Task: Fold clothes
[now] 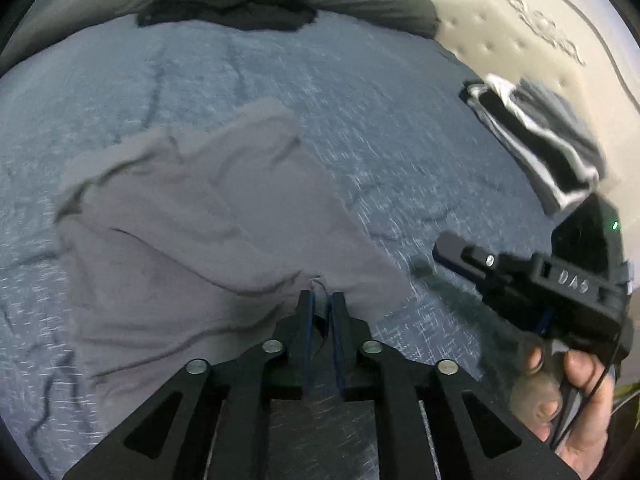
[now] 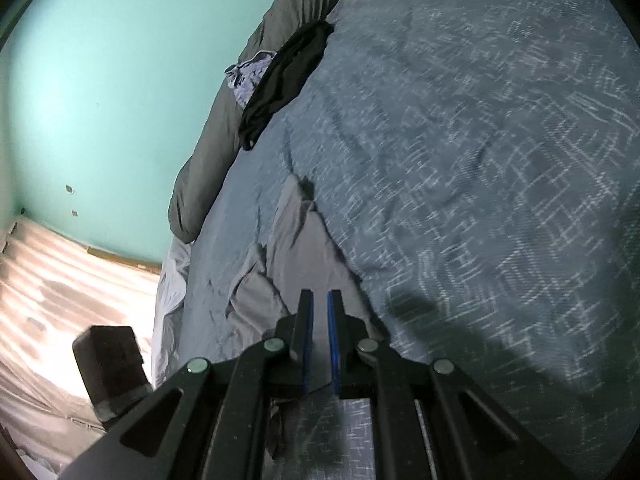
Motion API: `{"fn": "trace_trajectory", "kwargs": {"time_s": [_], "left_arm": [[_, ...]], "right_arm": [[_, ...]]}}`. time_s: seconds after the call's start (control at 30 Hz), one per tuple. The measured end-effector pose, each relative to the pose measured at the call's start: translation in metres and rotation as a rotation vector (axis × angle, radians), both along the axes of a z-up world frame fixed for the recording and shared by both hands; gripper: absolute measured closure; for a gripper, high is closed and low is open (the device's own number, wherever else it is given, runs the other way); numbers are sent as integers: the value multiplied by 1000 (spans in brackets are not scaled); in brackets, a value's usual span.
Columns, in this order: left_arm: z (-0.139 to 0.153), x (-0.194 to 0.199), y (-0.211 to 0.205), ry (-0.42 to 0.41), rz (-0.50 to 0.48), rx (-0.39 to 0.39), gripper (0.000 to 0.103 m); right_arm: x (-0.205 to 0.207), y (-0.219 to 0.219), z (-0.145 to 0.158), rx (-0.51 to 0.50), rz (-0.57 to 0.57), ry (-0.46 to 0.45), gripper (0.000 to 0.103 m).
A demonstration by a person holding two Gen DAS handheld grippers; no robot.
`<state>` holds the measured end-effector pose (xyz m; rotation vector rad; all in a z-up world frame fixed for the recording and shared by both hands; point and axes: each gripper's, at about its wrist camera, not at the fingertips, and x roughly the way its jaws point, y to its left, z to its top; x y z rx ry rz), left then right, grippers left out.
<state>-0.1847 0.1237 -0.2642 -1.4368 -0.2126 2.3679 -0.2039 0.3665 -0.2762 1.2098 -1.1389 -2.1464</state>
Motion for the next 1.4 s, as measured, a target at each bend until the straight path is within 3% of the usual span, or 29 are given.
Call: {"fn": "trace_trajectory", "kwargs": {"time_s": [0.07, 0.13, 0.23, 0.27, 0.3, 0.33, 0.37, 0.7, 0.87, 1.27, 1.4], "left_arm": [[10, 3, -10, 13, 4, 8, 72], [20, 4, -23, 16, 20, 18, 62], [30, -3, -40, 39, 43, -10, 62], [33, -6, -46, 46, 54, -27, 62], [34, -12, -52, 50, 69, -42, 62], [34, -18, -57, 50, 79, -55, 62], [33, -24, -60, 48, 89, -73, 62], [8, -98, -80, 2, 118, -192, 62], [-7, -126, -81, -36, 135, -214, 62], [-27, -158, -69, -56, 116, -294, 62], [-30, -161, -66, -54, 110, -309, 71]], "right_arm": [[-1, -6, -2, 0, 21, -6, 96], [-3, -16, -2, 5, 47, -5, 96], [-3, -27, -2, 13, 81, 1, 96], [-4, -31, -3, 18, 90, -1, 90], [-5, -35, -3, 23, 99, -4, 75], [-5, -38, -5, 29, 108, -8, 67], [-5, -42, -5, 35, 117, -11, 63], [-3, -72, -5, 152, 188, -2, 63], [4, -84, -6, 199, 216, 3, 63], [1, -96, -14, 268, 267, 13, 94], [1, -97, -15, 277, 262, 15, 99]]}}
